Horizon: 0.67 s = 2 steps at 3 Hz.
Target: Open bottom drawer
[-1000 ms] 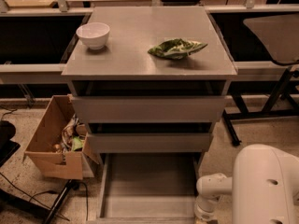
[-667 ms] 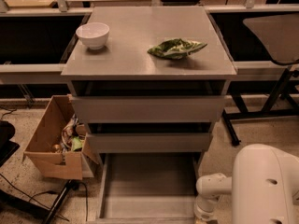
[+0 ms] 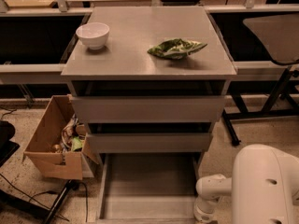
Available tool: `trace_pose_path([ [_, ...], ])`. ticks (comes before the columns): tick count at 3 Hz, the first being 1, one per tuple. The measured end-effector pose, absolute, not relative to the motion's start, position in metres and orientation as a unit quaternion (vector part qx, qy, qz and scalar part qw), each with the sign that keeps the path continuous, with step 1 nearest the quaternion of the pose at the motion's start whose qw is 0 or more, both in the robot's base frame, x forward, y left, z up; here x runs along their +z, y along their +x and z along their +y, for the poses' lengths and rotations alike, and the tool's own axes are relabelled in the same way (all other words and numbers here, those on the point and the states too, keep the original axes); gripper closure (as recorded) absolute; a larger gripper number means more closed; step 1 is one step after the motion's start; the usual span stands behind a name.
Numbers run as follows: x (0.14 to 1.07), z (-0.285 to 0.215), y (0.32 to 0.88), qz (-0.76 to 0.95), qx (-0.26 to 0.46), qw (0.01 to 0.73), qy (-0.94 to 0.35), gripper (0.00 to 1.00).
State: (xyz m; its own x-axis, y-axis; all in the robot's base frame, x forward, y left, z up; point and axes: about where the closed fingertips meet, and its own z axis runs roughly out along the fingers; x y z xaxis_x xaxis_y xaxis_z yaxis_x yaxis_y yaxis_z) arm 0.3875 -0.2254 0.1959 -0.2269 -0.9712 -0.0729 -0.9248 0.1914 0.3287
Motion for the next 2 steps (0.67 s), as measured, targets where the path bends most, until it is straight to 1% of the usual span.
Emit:
trace_pose_path([
  [1,0.229,-0.226,0.385,-0.744,-0.135,0.095,0.647,0.0],
  [2,0.297,-0.229,0.375,-0.722,-0.108,0.131,0.671,0.0],
])
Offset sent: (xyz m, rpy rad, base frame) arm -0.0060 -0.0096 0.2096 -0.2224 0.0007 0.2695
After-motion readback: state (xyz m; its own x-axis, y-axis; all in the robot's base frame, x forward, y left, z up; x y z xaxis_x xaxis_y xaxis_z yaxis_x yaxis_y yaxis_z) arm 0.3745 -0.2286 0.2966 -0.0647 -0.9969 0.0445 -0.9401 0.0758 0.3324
